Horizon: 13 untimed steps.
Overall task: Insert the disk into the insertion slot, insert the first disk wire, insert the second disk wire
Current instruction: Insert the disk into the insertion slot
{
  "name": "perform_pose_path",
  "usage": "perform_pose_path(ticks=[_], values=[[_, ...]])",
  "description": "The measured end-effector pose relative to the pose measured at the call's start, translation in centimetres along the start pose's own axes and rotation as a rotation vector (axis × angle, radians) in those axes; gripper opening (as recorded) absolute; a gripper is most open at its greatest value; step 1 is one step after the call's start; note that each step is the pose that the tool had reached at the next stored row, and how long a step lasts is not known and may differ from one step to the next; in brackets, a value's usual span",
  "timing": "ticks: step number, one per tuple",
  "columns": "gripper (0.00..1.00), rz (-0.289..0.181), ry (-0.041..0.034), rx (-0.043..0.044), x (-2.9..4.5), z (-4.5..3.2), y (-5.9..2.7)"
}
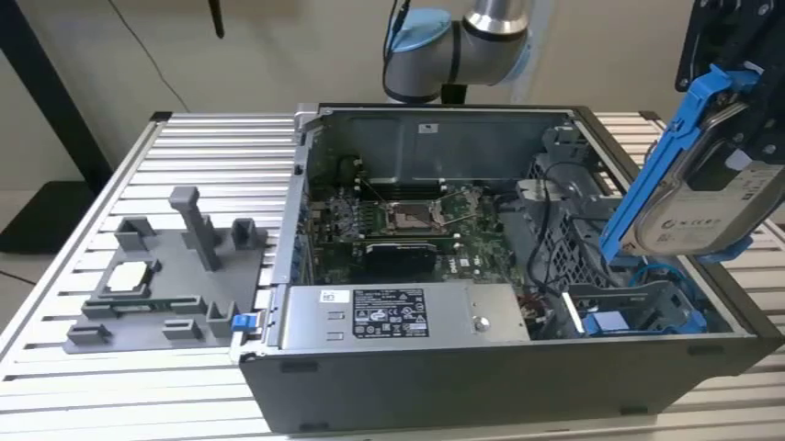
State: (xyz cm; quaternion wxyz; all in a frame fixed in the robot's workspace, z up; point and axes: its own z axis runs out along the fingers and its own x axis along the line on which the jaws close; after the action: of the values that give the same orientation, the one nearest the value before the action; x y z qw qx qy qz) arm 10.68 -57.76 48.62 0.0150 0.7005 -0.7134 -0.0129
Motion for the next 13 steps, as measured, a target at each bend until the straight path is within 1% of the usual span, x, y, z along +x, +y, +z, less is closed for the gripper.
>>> perform_pose_path(ticks=[7,13], values=[[0.0,0.0,0.0023,-0.0006,-0.01,0.79,-0.03],[0.0,0.0,0.0027,-0.0021,-0.02,1.44,-0.05]])
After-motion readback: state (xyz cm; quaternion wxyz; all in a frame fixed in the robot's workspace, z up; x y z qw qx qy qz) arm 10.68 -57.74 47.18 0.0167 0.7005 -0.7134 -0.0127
